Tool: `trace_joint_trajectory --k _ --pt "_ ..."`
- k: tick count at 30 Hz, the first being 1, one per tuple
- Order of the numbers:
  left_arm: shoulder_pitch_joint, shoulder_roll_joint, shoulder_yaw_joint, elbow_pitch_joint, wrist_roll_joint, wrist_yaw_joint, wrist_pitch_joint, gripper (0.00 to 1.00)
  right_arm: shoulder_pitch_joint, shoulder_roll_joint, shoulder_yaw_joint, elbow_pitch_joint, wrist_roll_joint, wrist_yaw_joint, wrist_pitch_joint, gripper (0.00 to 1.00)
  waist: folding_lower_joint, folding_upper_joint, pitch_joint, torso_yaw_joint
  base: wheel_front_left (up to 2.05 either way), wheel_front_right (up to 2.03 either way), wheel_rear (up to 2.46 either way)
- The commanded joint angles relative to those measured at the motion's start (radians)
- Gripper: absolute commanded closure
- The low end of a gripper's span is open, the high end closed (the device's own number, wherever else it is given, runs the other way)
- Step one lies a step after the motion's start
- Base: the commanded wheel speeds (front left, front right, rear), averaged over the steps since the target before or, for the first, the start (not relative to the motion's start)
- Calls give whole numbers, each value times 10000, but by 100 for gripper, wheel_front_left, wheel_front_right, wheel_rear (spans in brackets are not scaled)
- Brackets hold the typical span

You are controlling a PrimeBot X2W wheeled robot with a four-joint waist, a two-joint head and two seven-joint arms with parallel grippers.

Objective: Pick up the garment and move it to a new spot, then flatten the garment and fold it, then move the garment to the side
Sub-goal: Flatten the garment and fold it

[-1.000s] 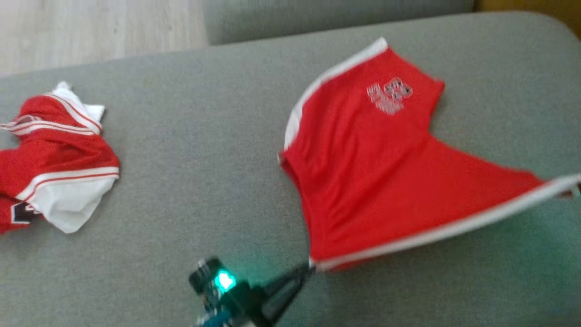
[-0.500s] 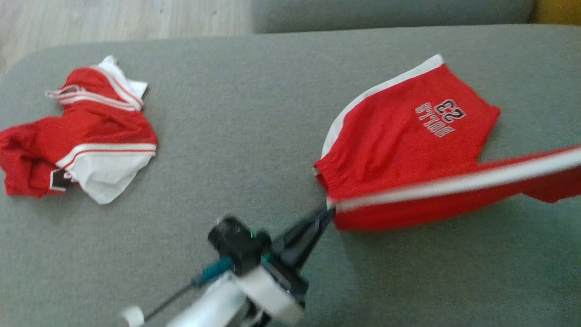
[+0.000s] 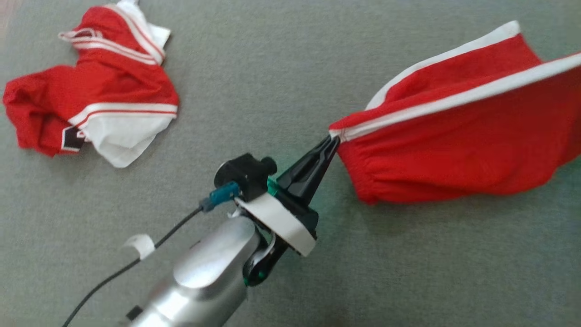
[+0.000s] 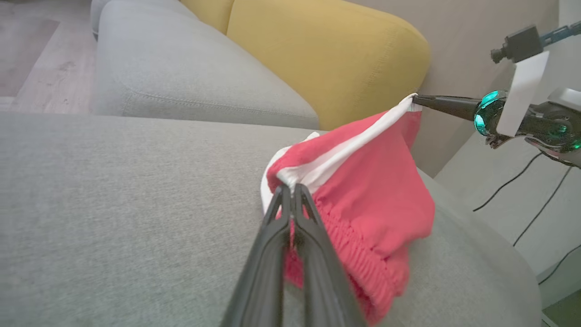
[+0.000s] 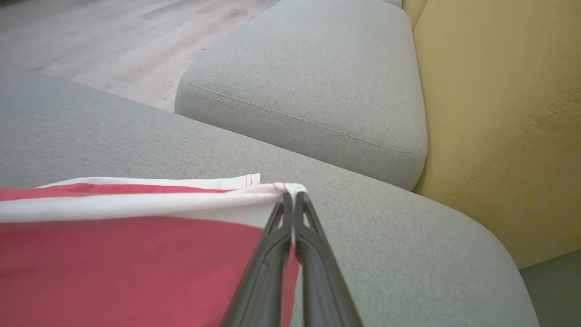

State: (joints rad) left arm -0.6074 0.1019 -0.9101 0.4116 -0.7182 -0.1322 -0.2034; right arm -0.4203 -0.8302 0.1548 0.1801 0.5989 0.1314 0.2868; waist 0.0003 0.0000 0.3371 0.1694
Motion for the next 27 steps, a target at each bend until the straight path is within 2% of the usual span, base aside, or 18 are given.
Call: trace_joint_trajectory --k 1,5,12,13,15,16,17,18,19,23,27 --pt "-453 14 220 -163 -134 17 -23 100 -304 -530 211 -61 83 -7 14 100 -3 0 303 296 0 0 0" --pt "-900 -84 78 266 -374 17 -34 100 -1421 -680 1245 690 202 -7 -65 100 -3 0 578 537 0 0 0" --pt "-1199 -221 -125 673 -727 16 -253 100 -2847 -549 2581 1893 422 -7 -418 100 -3 0 882 804 0 0 0" --pt "-1223 -239 -165 715 -779 16 -279 100 -2985 -519 2752 2006 482 -7 -513 96 -3 0 919 824 0 0 0" --pt "-1274 -271 -248 796 -859 16 -328 100 -3229 -441 3023 2272 585 -7 -734 53 -3 0 968 851 0 0 0" --pt "-1293 -286 -282 841 -899 16 -350 95 -3338 -392 3120 2409 631 -7 -888 0 -3 0 984 858 0 0 0" --pt "-1313 -298 -301 900 -925 16 -372 73 -3438 -334 3166 2564 665 -7 -1101 0 -3 0 991 861 0 0 0" --pt "-1326 -309 -294 975 -935 16 -397 45 -3507 -258 3205 2707 742 -7 -1320 0 -3 0 983 860 0 0 0" --pt "-1323 -320 -273 1059 -934 16 -425 0 -3523 -175 3233 2850 870 -7 -1517 0 -3 0 951 862 0 0 0" --pt "-1153 -374 -92 1229 -726 165 -540 0 -3172 -3 3152 3218 1529 -7 -2335 0 -3 0 675 890 0 0 0" --pt "-654 -417 632 753 141 1044 -577 0 -2152 23 2700 3417 2103 -7 -3275 0 -3 0 254 1040 0 0 0"
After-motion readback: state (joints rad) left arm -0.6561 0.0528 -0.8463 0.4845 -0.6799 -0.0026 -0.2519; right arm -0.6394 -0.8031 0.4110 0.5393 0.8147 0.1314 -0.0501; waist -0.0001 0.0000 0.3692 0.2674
